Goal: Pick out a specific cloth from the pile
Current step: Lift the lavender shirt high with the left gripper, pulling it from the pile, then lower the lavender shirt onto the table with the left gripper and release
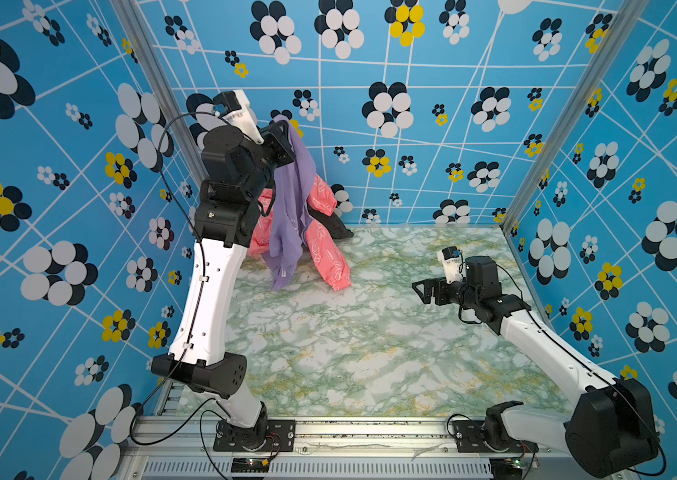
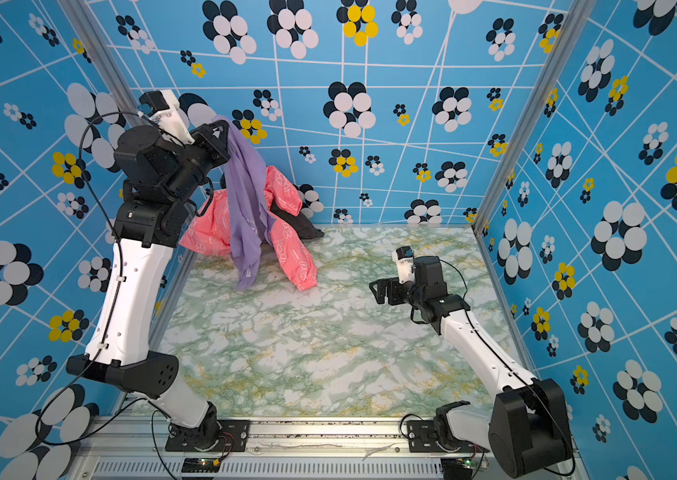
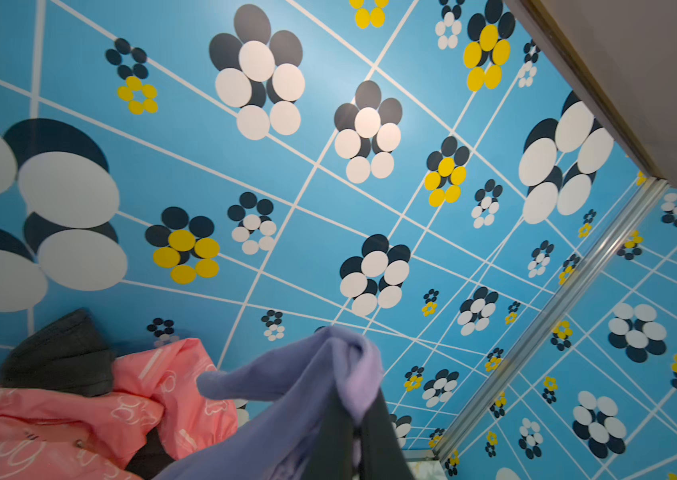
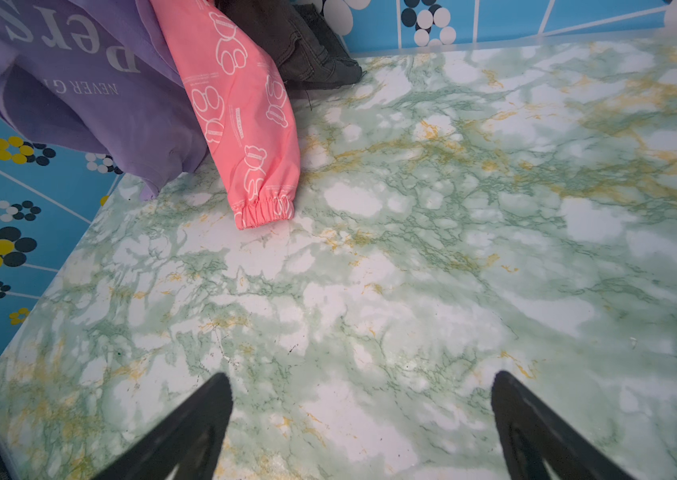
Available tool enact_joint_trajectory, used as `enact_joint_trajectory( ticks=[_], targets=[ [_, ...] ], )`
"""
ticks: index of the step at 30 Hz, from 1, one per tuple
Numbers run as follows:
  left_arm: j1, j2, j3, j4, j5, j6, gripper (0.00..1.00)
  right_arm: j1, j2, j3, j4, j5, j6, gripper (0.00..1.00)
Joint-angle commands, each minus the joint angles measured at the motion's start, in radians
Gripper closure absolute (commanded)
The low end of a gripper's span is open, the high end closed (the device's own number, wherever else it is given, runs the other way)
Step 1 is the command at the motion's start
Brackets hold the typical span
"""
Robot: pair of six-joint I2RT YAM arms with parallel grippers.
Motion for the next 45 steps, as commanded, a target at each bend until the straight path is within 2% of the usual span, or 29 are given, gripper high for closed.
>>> enact_joint_trajectory(
  ticks=[1,6,14,16,18,20,22,28,30,32,35,38,41,43,45],
  targets=[
    [-0.041,0.028,0.11,0.161,0.126,-0.041,1.0,0.011,-0.029,0.007,-0.016,0.014,-0.014,0.01],
    [-0.077,0.117,0.201,0.197,0.241,-0.101,1.0,0.011,-0.052,-0.006,-0.024,0.023,-0.017,0.01],
    [-0.118,0.31,0.466,0.234,0.393,-0.236,1.0,0.011,-0.089,-0.019,-0.044,0.043,-0.021,0.01],
    [-0.14,0.328,0.47,0.193,0.396,-0.234,1.0,0.012,-0.097,-0.019,-0.049,0.051,-0.024,0.01],
    [-0.166,0.338,0.47,0.1,0.397,-0.179,0.99,0.011,-0.102,-0.017,-0.054,0.059,-0.027,0.01],
    [-0.191,0.342,0.47,-0.051,0.371,-0.075,0.91,0.011,-0.106,-0.016,-0.062,0.069,-0.028,0.01],
    [-0.208,0.34,0.463,-0.239,0.296,0.037,0.83,0.011,-0.113,-0.016,-0.067,0.077,-0.027,0.01],
    [-0.238,0.336,0.407,-0.607,0.061,0.291,0.29,0.011,-0.134,-0.026,-0.088,0.105,-0.033,0.01],
    [-0.244,0.328,0.391,-0.679,-0.014,0.333,0.17,0.01,-0.139,-0.031,-0.091,0.112,-0.035,0.01],
    [-0.242,0.306,0.347,-0.715,-0.07,0.336,0.12,0.011,-0.142,-0.034,-0.091,0.114,-0.037,0.01],
    [-0.228,0.223,0.176,-0.671,-0.113,0.306,0.11,0.011,-0.139,-0.034,-0.088,0.107,-0.036,0.01],
    [-0.202,0.074,-0.136,-0.5,-0.138,0.247,0.11,0.011,-0.135,-0.035,-0.085,0.102,-0.031,0.01],
    [-0.149,-0.116,-0.526,-0.24,-0.157,0.101,0.13,0.011,-0.137,-0.04,-0.082,0.1,-0.027,0.01],
    [-0.095,-0.229,-0.767,-0.09,-0.165,-0.04,0.15,0.01,-0.14,-0.043,-0.084,0.096,-0.028,0.01],
    [-0.042,-0.298,-0.923,-0.017,-0.162,-0.142,0.17,0.011,-0.143,-0.047,-0.086,0.092,-0.026,0.01]
  ],
)
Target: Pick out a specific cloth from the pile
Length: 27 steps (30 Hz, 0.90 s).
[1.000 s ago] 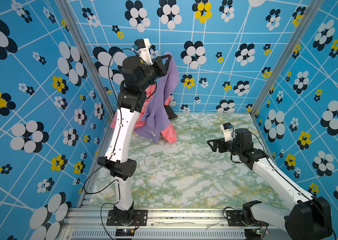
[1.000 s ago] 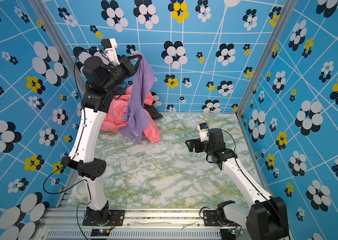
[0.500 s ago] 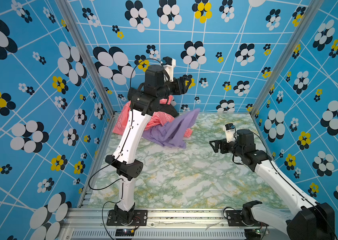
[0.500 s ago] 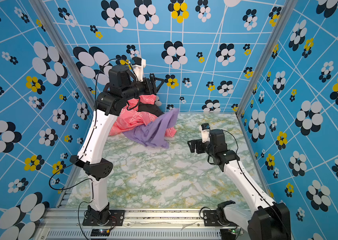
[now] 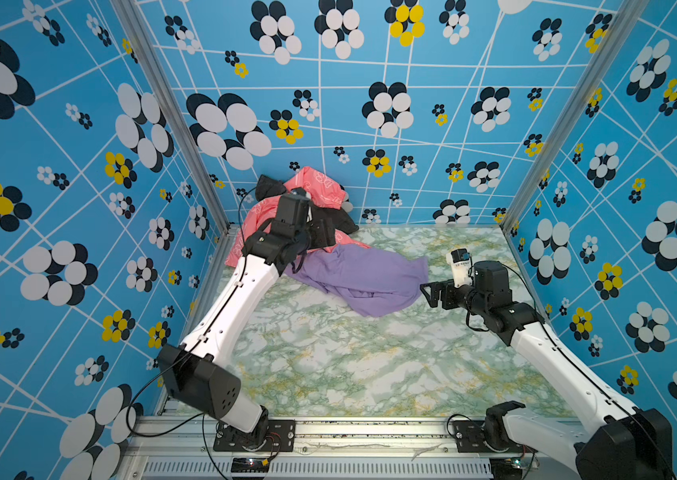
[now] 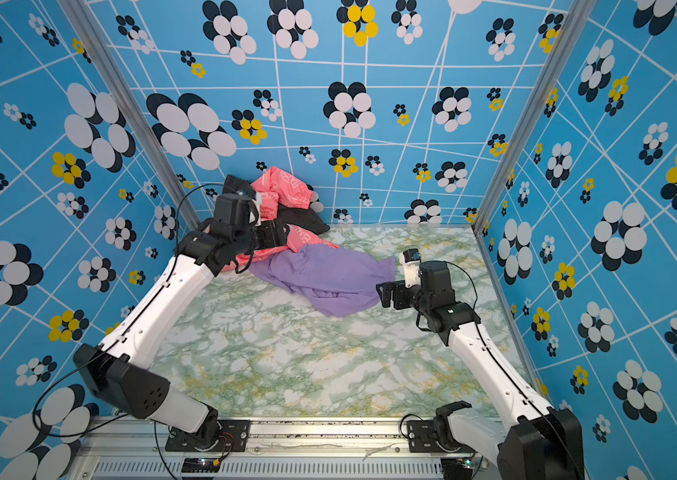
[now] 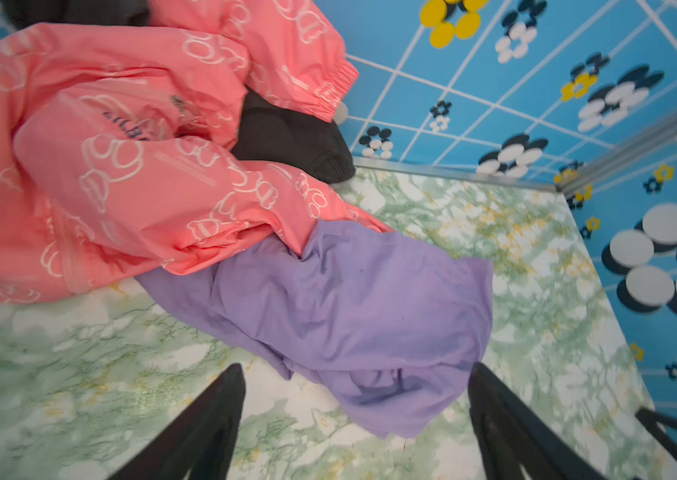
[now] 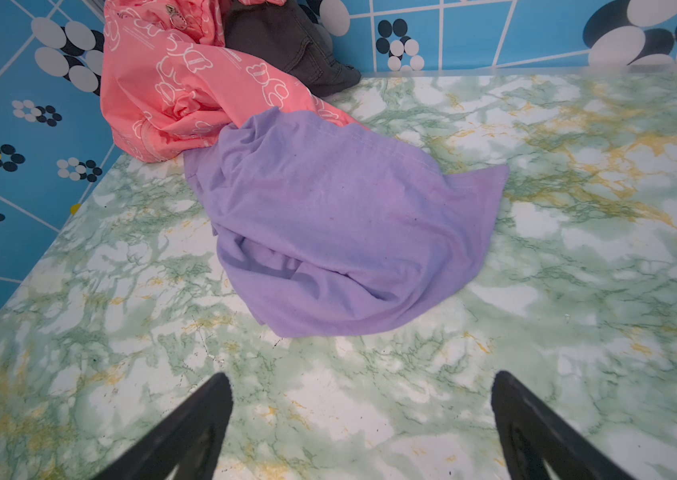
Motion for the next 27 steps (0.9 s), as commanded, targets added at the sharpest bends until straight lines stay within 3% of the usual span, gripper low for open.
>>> enact_joint_trajectory(
  ticks=[1,6,14,19,27],
  targets=[
    [0.077,-0.105,-0.206,0.248,-0.027,-0.235,0.17,0.005,-0.016,-0.024,-0.019,0.001,-0.006,0.01],
    [0.189,-0.146,-0.419,0.343,0.075,-0.45,0.21,0.006,-0.012,-0.02,-0.023,-0.011,-0.009,0.01],
    [0.248,-0.09,-0.602,0.482,0.141,-0.649,0.3,0.005,-0.016,-0.014,-0.027,-0.017,-0.002,0.01],
    [0.267,0.0,-0.646,0.583,0.177,-0.757,0.33,0.006,-0.029,-0.016,-0.033,-0.012,0.0,0.01],
    [0.279,0.152,-0.601,0.643,0.222,-0.809,0.39,0.008,-0.056,-0.028,-0.045,0.006,0.011,0.01]
  ],
)
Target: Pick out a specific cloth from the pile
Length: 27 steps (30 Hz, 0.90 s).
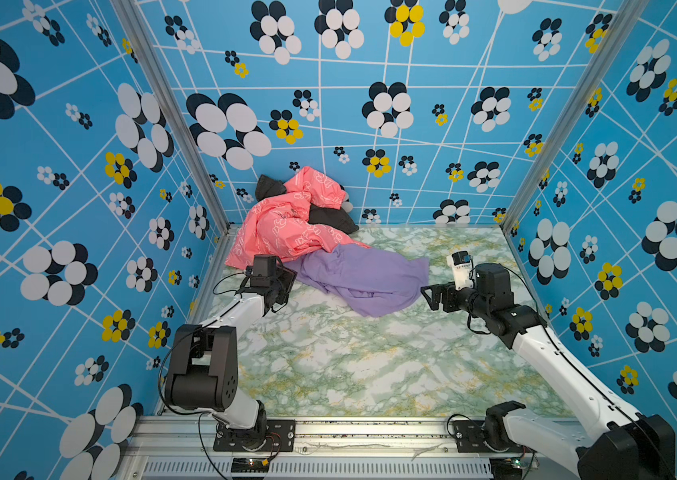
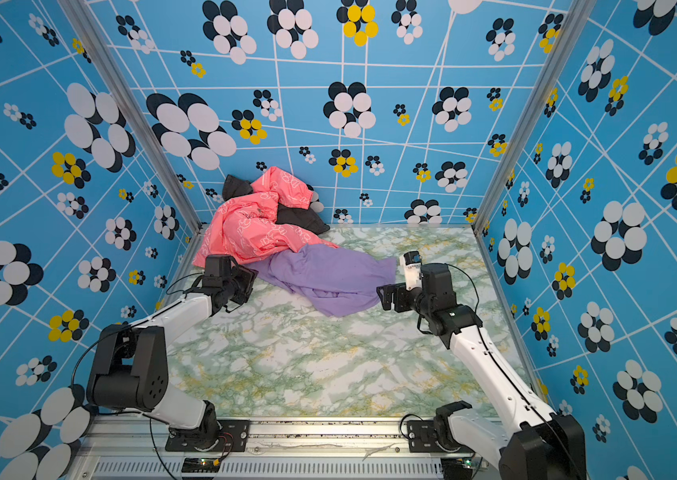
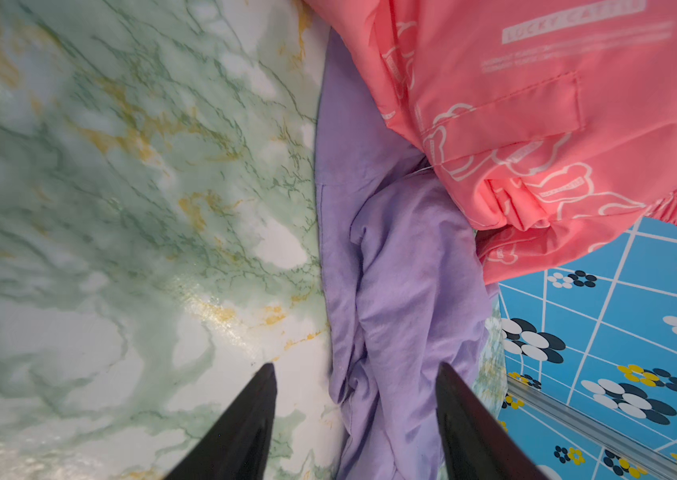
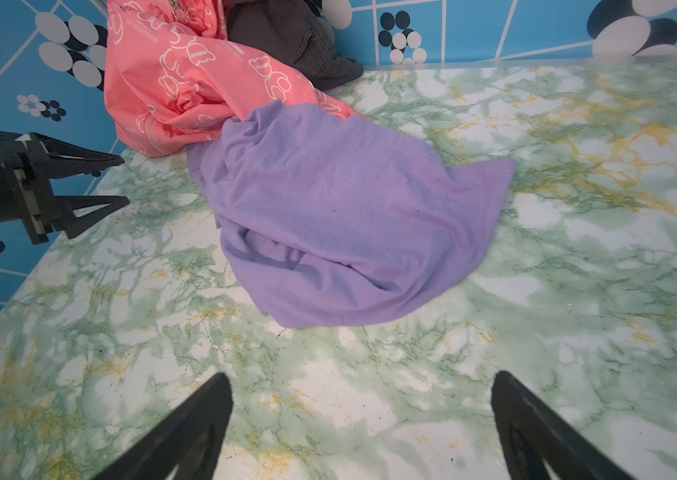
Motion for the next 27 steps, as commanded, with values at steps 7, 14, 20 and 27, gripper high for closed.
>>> enact_joint_trajectory(
  ticks=[7,14,20,27],
  targets=[
    [0.014,0.13,0.069,0.068,0.043,-0.071,0.45,0.008,-0.049,-0.028,-0.03,0.033,0.015,0.01],
    [0.018,0.208,0.11,0.086,0.07,-0.063,0.5,0.008,-0.061,-0.038,-0.028,0.041,0.024,0.01],
    [0.025,0.25,0.132,0.083,0.081,-0.058,0.54,0.008,-0.06,-0.037,-0.031,0.043,0.02,0.01],
    [0.039,0.299,0.16,0.081,0.1,-0.047,0.56,0.008,-0.06,-0.038,-0.033,0.045,0.022,0.01]
  ],
)
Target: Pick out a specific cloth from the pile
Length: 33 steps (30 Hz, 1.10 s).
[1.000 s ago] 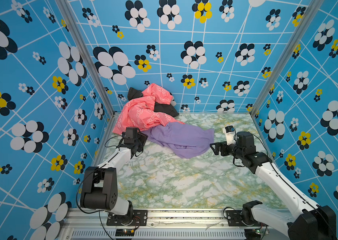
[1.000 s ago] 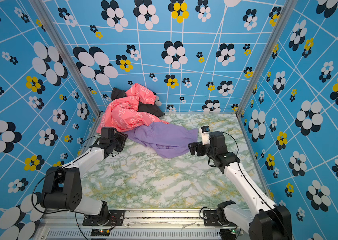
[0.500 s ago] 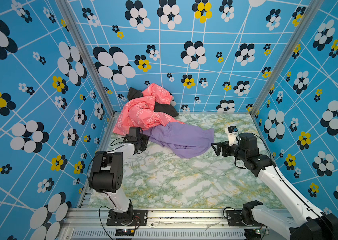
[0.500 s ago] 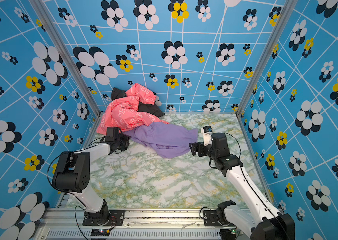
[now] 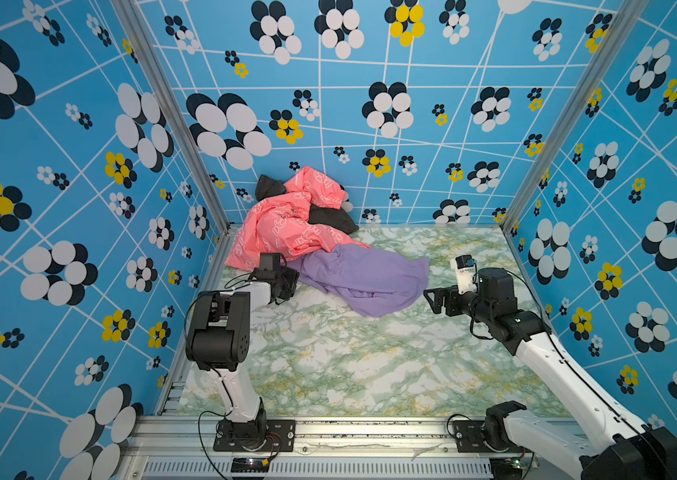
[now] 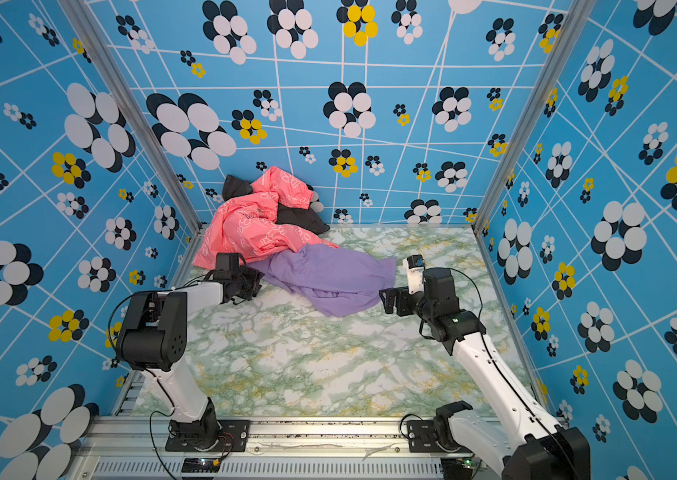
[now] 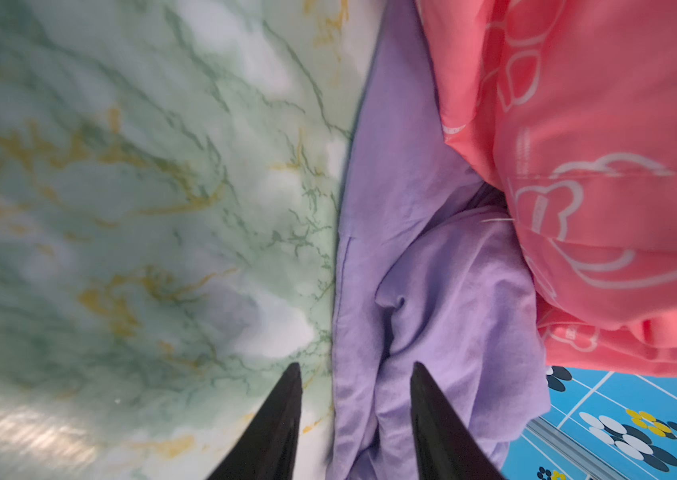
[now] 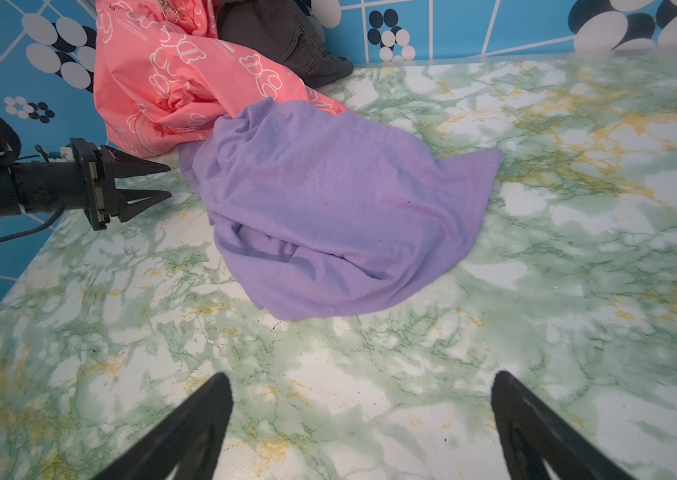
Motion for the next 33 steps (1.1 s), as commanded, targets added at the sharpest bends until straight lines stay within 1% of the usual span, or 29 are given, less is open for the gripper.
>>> enact_joint_trajectory(
  ticks=[1,3,5,9,24,25,26,29,31,33],
  targets=[
    [0.013,0.038,0.034,0.004,0.022,0.014,0.56,0.008,-0.013,-0.006,-0.013,0.019,0.01,0.01],
    [0.014,0.049,0.044,0.003,0.027,0.017,0.56,0.008,-0.011,-0.004,-0.013,0.02,0.009,0.01],
    [0.016,0.063,0.054,0.001,0.036,0.019,0.6,0.008,-0.01,-0.003,-0.013,0.02,0.009,0.01],
    [0.017,0.081,0.066,-0.001,0.04,0.019,0.61,0.009,-0.008,-0.001,-0.015,0.021,0.009,0.01],
    [0.017,0.152,0.099,0.039,0.055,0.005,0.7,0.008,-0.008,-0.004,-0.02,0.026,0.01,0.01],
    [0.016,0.156,0.104,0.039,0.055,0.006,0.71,0.008,-0.008,-0.004,-0.021,0.026,0.009,0.01],
    [0.017,0.16,0.108,0.044,0.056,0.006,0.75,0.008,-0.007,-0.003,-0.021,0.026,0.009,0.01],
    [0.017,0.171,0.117,0.051,0.058,0.006,0.79,0.008,-0.007,-0.002,-0.023,0.024,0.009,0.01],
    [0.017,0.174,0.118,0.06,0.06,0.006,0.84,0.009,-0.005,0.0,-0.023,0.024,0.008,0.01],
    [0.016,0.172,0.118,0.073,0.059,0.005,0.91,0.008,-0.004,0.0,-0.023,0.023,0.007,0.01]
  ],
)
